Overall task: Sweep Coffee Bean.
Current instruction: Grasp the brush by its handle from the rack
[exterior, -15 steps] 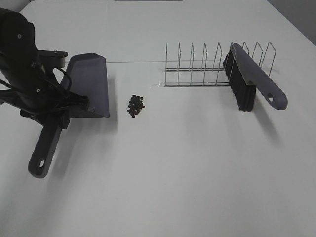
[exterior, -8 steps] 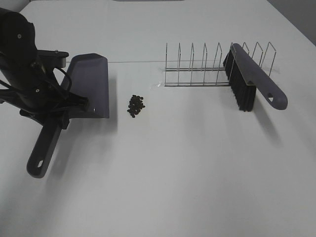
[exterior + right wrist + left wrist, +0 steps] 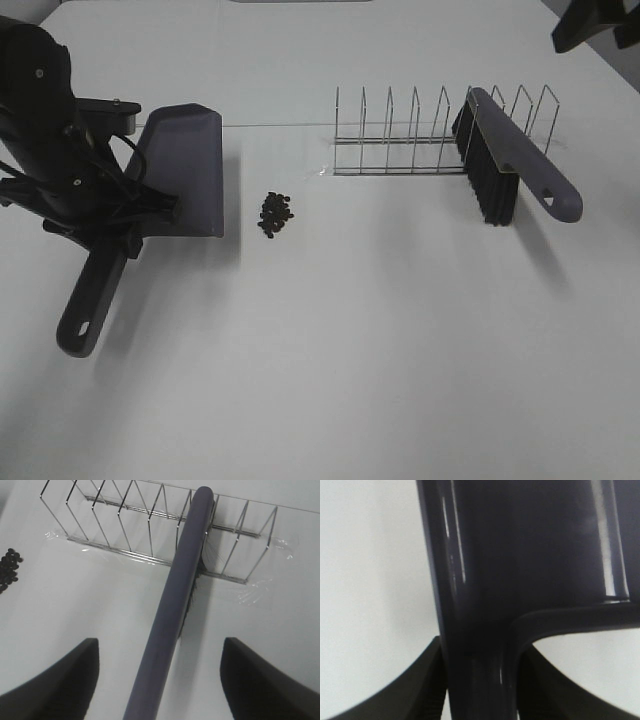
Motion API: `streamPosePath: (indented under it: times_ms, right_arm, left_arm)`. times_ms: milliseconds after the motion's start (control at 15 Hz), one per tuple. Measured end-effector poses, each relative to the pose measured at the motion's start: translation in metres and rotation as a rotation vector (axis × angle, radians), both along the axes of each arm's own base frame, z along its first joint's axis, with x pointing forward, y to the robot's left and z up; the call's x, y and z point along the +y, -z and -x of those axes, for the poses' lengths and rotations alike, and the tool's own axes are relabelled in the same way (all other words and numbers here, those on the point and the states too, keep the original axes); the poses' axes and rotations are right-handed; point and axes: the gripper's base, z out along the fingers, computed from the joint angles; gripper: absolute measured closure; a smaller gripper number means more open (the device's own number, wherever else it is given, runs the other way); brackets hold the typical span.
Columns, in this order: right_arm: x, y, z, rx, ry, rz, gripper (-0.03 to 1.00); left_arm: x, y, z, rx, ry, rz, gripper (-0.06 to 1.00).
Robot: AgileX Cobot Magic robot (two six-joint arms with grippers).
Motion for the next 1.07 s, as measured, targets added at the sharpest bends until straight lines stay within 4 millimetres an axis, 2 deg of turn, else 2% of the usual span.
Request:
streamPosePath:
  times_ms: [67, 200, 533, 800, 1067]
  right_arm:
    - [0.017, 0.006, -0.021, 0.028, -0.01, 0.023, 0.31]
    - [0.031, 0.017, -0.048, 0.094, 0.036, 0.027, 0.32]
    - [0.035, 0.055, -0.1, 0.27, 0.168, 0.035, 0.32]
    - [0.037, 0.079, -0.119, 0.298, 0.185, 0.039, 0.32]
    - [0.038, 0.127, -0.134, 0.352, 0.187, 0.051, 0.32]
  left_arm:
    - [0.0, 0.0, 0.0, 0.0, 0.0, 0.0, 0.56]
    - [0.0, 0.0, 0.0, 0.0, 0.0, 0.0, 0.56]
    - [0.0, 0.0, 0.0, 0.0, 0.003, -0.001, 0.56]
    - [0.0, 0.0, 0.0, 0.0, 0.003, -0.001, 0.56]
    - [0.0, 0.0, -0.001, -0.015, 0.005, 0.004, 0.56]
